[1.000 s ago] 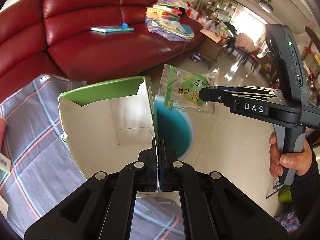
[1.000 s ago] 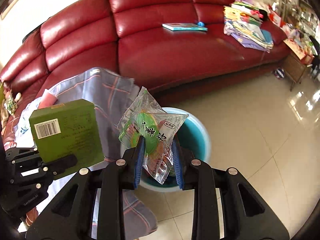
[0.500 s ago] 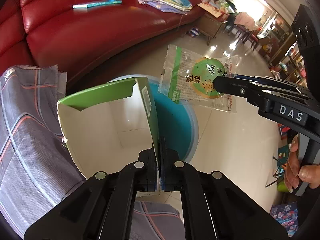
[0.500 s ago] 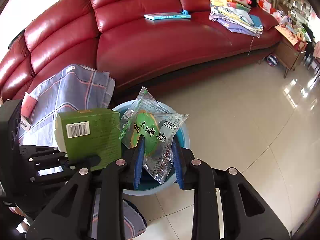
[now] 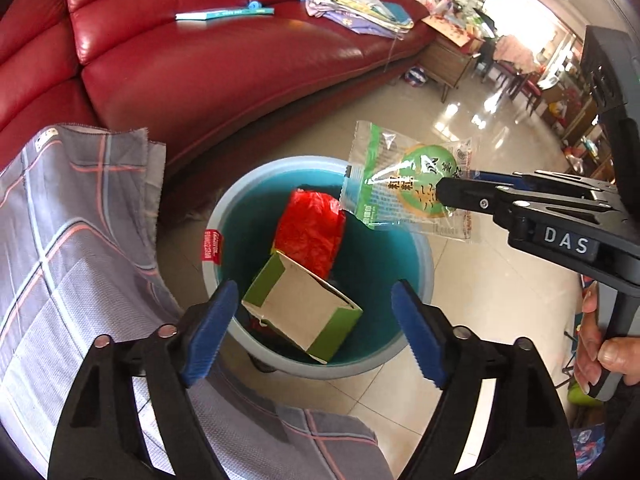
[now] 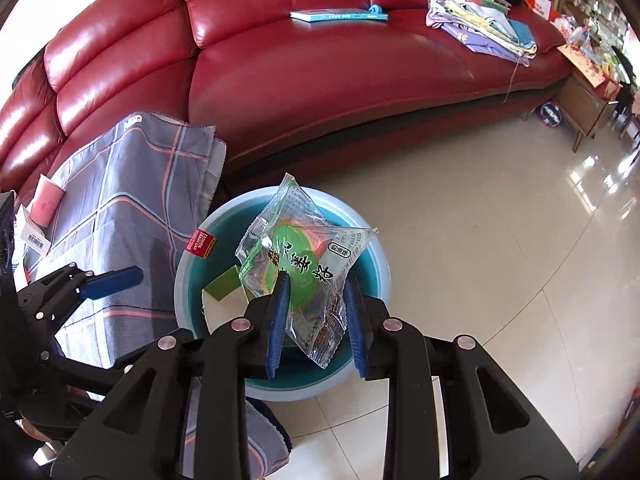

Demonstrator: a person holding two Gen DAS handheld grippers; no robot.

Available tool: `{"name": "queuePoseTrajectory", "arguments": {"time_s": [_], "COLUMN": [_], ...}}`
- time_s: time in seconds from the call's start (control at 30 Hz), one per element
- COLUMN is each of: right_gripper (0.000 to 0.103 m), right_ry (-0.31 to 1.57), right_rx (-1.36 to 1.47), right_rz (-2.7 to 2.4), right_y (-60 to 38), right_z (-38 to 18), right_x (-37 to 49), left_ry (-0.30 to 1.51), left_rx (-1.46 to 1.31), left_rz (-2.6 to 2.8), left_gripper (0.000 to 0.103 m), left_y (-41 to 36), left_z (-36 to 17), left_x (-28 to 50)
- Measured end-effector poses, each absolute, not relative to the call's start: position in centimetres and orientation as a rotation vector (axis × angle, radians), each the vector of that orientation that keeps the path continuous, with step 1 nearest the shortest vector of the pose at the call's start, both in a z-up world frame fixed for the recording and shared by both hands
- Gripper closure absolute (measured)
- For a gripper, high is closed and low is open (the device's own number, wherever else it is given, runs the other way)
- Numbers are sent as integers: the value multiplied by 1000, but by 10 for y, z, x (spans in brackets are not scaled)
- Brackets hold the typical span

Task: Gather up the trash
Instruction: 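Open both tools to drop the box and packet into the bin, then move both tools back from the bin toward the cola can and tissue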

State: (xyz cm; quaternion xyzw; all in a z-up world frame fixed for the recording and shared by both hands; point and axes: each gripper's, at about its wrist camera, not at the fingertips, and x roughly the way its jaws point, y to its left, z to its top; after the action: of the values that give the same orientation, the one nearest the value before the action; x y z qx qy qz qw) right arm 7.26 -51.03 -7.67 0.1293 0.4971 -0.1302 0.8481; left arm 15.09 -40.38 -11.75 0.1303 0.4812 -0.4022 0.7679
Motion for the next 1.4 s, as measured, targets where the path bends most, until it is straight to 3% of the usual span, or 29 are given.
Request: {"name": "queuePoseTrajectory", "arguments": {"time_s": [0.13,0.23,0.3,0.43,0.67,1.4], "right_gripper": [76,70,43,37,15,13], "right_ry": [1065,1079,1082,1090,1101,1088], "right_rx": [265,261,266,253,256,188], "right_rz": [-270,-265,-254,-250,-250,-256], "right_y": [-507,-503,-500,-494,-487,-448], "right_z": [-81,-84,-85,-86,-84,-47], "right_x": [78,82,84,87,91,89], "left_ry": [1039,1040,1039,1040,1037,971], "left_rx": [278,274,272,267,249,162], "left_rz": [-863,-858,-855,-854,-855,-843], "left_gripper": [14,14,13,12,8,7], "left_y": [-395,-389,-386,-382,-376,-327], "left_z": [-115,-113,-112,-112,-108,-72], "left_x": [149,148,147,146,146,136]}}
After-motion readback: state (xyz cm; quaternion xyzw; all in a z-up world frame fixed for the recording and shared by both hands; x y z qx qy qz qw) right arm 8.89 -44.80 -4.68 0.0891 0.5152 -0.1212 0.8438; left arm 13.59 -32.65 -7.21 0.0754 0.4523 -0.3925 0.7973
